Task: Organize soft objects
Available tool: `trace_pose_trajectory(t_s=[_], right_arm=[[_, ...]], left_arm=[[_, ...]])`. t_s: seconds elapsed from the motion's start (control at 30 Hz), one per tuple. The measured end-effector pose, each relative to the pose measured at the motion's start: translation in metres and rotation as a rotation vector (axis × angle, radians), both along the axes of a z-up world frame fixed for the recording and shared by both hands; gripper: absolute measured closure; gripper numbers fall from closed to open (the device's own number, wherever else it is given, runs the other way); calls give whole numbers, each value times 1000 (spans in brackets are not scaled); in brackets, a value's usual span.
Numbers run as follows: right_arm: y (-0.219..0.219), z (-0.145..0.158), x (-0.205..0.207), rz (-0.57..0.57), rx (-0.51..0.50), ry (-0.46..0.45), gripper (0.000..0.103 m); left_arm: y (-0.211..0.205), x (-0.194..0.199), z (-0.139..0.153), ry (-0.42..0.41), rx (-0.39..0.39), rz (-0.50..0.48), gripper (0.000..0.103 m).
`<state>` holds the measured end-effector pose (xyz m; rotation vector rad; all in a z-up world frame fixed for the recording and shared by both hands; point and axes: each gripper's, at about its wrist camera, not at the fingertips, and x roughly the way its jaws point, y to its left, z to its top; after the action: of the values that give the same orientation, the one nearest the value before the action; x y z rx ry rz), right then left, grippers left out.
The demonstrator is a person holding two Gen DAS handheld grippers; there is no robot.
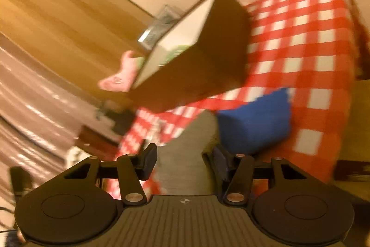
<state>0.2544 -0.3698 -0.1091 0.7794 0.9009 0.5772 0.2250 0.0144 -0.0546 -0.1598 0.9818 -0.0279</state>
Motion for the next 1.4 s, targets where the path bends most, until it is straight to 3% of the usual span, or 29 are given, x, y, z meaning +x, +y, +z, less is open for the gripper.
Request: trace_pose_trajectory(t_s=[0.07, 0.13, 0.2, 0.37, 0.4, 0.43, 0.5, 0.67, 0.73, 1.03, 1.4], right_arm=[[7, -17, 5, 15, 3, 57, 48], [10, -23, 7, -42, -82, 91, 49], [4, -22, 5, -96, -111, 65, 49], [6, -24, 13, -29, -225, 40, 49], [7, -24, 10, -6, -194, 27, 55], [10, -23, 9, 23, -180, 19, 70], [25, -16, 6, 75, -240, -15, 92], [33, -15, 8, 101, -319, 8, 97], [36, 1, 11, 105, -310, -8, 99], [68, 125, 28, 175, -297, -275, 99], [89, 188, 67, 185, -308, -428, 99]], left_arm=[[-1, 0, 1, 0, 2, -3, 98], [0, -2, 3, -8, 4, 1, 98], [2, -4, 4, -10, 0, 6, 98], [4, -5, 3, -2, -1, 18, 98], [4, -5, 2, 1, -2, 18, 98], [3, -5, 2, 4, 1, 17, 98], [2, -5, 1, 5, 3, 14, 98], [-2, -3, 3, -2, 5, 2, 98], [-4, -3, 6, -8, 14, -7, 98], [-7, 18, 28, -60, 63, -38, 98], [-13, 75, 72, -173, 90, -89, 98]])
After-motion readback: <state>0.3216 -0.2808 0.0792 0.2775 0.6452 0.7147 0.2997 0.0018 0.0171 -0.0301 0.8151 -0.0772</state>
